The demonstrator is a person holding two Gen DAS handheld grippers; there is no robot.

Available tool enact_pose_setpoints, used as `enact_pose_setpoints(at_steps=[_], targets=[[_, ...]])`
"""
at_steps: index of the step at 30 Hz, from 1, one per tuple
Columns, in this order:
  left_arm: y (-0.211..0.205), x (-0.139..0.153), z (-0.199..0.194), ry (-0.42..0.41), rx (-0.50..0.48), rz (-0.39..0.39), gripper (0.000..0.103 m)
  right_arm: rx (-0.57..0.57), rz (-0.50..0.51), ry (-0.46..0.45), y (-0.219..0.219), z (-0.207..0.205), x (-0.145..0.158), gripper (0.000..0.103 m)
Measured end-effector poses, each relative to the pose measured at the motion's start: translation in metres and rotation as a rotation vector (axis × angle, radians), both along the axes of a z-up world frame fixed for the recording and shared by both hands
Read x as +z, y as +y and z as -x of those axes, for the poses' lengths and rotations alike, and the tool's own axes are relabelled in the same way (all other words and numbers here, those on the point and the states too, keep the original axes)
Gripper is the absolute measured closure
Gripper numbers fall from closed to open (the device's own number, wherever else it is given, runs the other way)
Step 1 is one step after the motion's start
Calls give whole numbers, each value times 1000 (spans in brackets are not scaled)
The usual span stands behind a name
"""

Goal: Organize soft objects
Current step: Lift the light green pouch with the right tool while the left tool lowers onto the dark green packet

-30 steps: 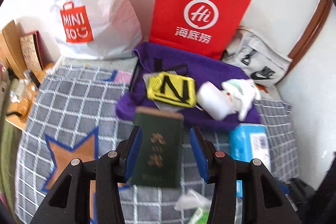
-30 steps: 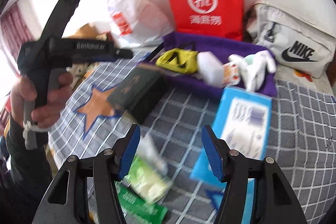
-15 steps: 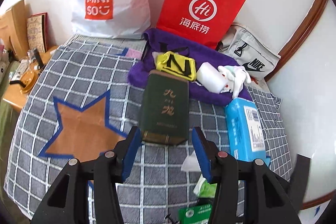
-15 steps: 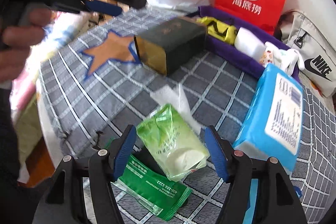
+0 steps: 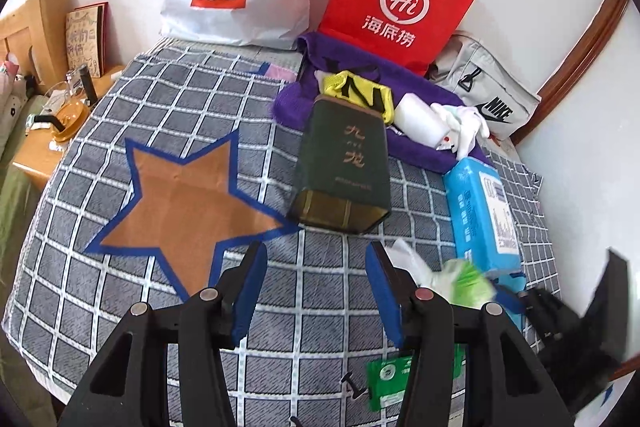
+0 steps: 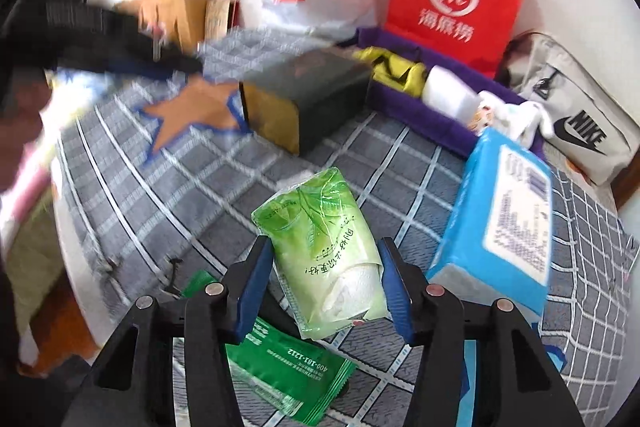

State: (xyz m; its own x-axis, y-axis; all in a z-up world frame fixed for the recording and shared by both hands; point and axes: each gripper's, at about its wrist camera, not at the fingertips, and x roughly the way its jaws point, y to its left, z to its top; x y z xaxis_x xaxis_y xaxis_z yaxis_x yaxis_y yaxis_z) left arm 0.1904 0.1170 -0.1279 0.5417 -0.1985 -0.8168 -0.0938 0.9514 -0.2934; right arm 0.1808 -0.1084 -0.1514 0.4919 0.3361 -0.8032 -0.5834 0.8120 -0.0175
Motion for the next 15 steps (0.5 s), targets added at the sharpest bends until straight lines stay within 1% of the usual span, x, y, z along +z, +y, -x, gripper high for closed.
enact_pose_setpoints(at_steps=[3, 8, 11, 15], targets=[[-3, -9, 5, 20, -1, -3, 54, -43, -54, -7, -12, 2, 13, 50], [-18, -28, 16, 55, -30, -13, 54, -125, -85, -30, -42, 17, 26, 50], [-29, -39, 21, 77, -51, -8, 54, -169, -90, -16, -60, 24, 24, 50], [-52, -48, 31, 80, -116, -12, 54, -234, -71, 10, -84, 32, 12, 50]])
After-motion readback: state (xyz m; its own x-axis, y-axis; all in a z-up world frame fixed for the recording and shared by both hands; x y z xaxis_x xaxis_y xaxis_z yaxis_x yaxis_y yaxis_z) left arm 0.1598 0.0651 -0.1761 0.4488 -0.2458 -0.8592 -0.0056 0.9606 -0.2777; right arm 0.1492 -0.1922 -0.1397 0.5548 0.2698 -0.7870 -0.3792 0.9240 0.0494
